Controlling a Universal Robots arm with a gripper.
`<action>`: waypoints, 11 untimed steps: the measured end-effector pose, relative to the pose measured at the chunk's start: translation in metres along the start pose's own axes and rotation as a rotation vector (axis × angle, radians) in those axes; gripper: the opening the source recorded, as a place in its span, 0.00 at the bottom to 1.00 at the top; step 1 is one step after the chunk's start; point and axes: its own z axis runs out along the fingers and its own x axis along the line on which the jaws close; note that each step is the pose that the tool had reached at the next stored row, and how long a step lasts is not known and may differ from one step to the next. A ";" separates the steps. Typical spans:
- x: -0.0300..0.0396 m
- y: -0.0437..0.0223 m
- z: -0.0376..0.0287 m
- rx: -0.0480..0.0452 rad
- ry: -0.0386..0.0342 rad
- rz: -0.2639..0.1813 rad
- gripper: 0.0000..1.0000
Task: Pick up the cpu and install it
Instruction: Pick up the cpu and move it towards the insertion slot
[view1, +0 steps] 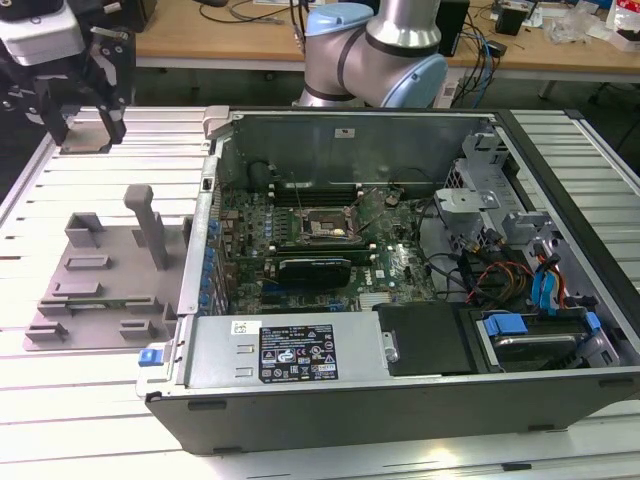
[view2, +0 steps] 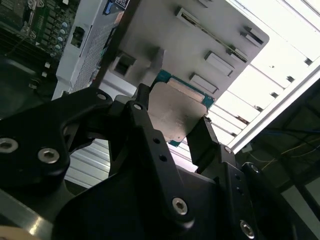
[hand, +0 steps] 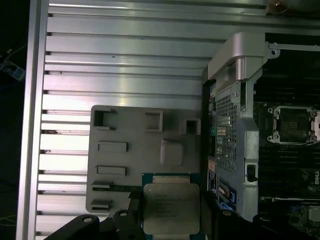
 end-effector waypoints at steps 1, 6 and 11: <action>-0.0017 -0.0001 0.0000 0.0000 0.0000 0.000 0.55; -0.0144 -0.0005 0.0003 0.0000 0.0000 0.000 0.55; -0.0239 -0.0008 0.0005 0.0001 0.0001 0.000 0.55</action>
